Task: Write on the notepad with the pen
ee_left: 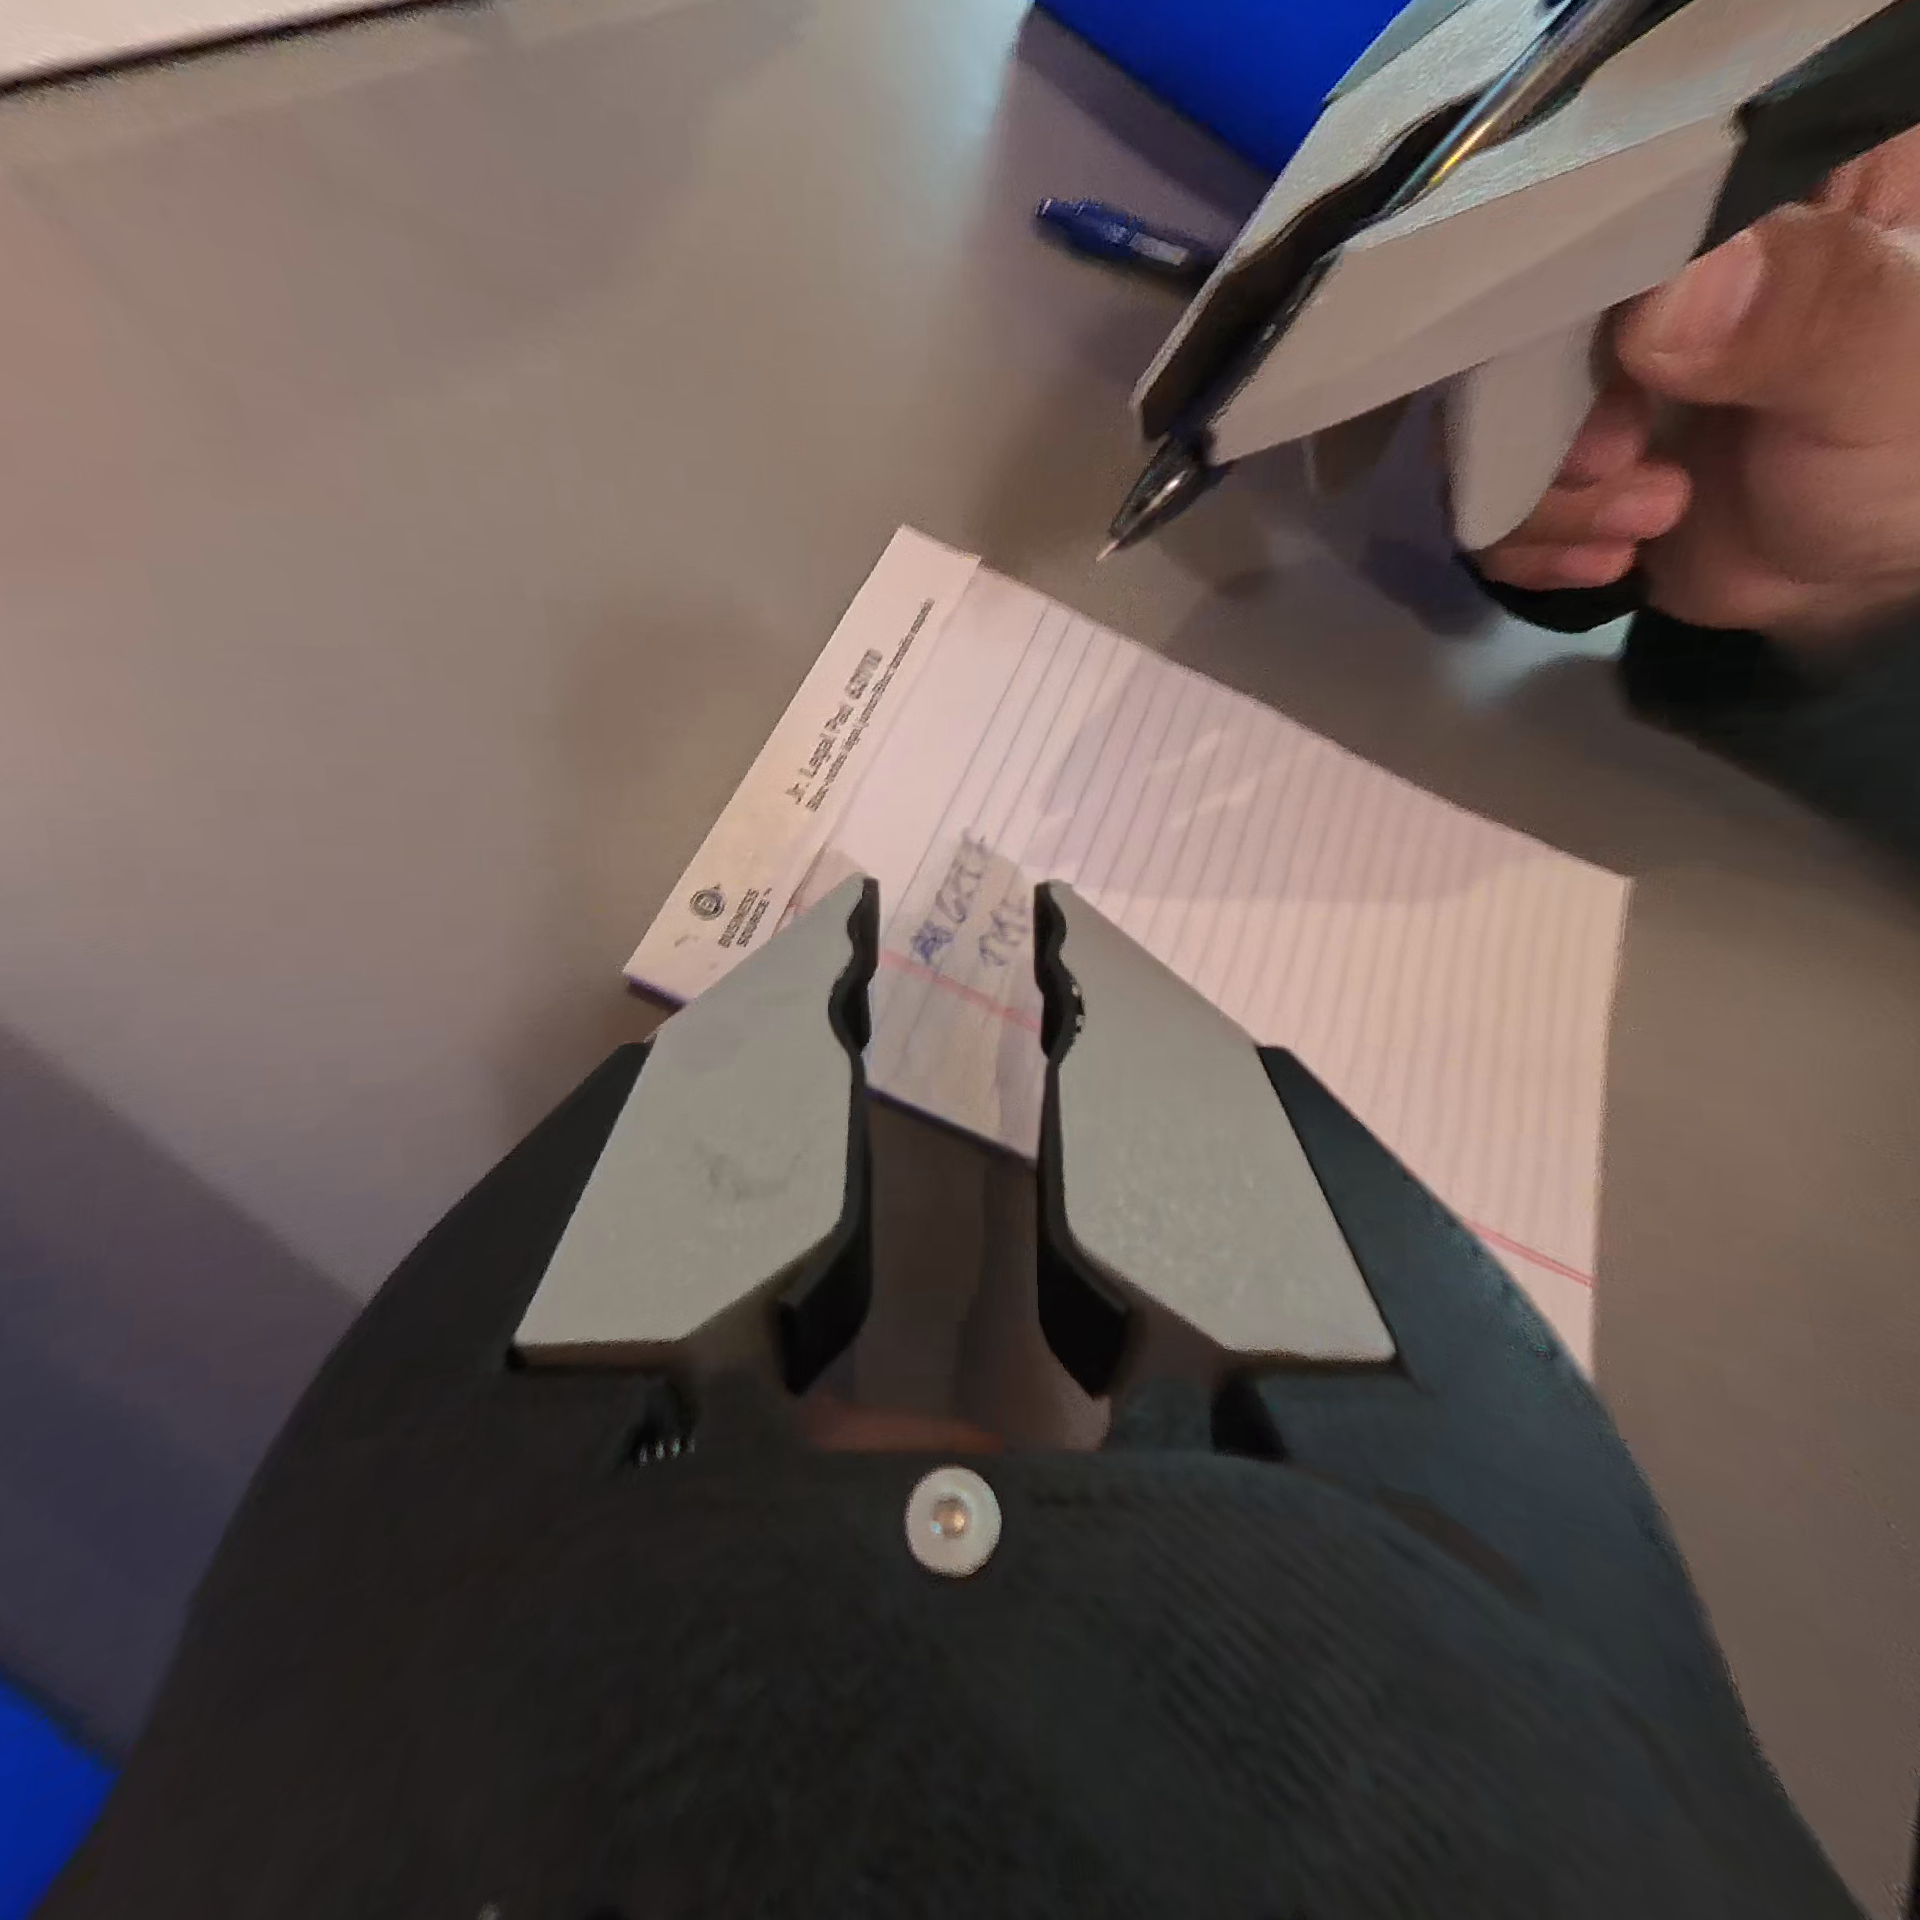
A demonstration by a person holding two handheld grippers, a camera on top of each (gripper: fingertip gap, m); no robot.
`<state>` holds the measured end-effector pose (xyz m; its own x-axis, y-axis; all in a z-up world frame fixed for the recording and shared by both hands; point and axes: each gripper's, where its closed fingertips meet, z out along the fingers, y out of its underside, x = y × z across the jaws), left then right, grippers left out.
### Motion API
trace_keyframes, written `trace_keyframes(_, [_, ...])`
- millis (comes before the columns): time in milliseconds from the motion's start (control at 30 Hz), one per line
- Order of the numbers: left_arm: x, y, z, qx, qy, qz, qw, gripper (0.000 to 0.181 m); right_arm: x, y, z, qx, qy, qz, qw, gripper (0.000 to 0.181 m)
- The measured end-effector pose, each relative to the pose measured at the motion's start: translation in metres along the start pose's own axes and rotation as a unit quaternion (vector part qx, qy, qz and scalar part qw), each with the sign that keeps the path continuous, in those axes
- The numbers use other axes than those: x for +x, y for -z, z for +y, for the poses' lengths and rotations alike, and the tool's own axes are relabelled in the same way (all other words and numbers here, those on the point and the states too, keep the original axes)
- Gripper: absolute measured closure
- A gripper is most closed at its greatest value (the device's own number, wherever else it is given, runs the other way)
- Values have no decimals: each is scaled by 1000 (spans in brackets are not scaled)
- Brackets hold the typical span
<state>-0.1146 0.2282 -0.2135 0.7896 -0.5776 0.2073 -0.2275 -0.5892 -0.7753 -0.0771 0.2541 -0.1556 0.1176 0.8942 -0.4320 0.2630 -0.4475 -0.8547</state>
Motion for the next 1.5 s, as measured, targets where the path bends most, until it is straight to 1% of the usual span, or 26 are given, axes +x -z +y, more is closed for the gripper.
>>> trace_keyframes(100, [15,8,-17,49,8,47,998,153,-6,5,-6,18,-13,-30,999,173])
trace_keyframes(233, [36,19,-34,99,15,112,989,152,-24,9,-14,40,-26,-95,994,173])
trace_keyframes(367, [47,26,-43,125,10,142,982,152,-41,7,-14,42,-18,-143,989,173])
trace_keyframes(567, [58,26,-45,131,-3,162,978,152,-57,-5,0,8,-4,-170,985,173])
trace_keyframes(700, [63,27,-44,132,-17,173,976,173,-59,-10,4,-1,1,-171,985,173])
trace_keyframes(800, [66,27,-44,135,-25,178,974,174,-61,-7,4,-1,-8,-181,983,173])
trace_keyframes(1033, [65,26,-43,132,-24,177,975,174,-60,-8,4,-1,-16,-180,984,174])
trace_keyframes(1200, [66,22,-37,114,-18,184,976,175,-55,-9,0,11,-14,-163,986,166])
trace_keyframes(1333, [73,21,-35,107,-23,197,974,175,-59,-5,-5,23,-7,-168,985,176])
trace_keyframes(1400, [78,18,-30,92,-21,209,973,175,-60,-6,-6,24,7,-159,987,175])
trace_keyframes(1500, [82,13,-24,75,-38,207,975,174,-64,-8,-3,16,15,-158,987,176])
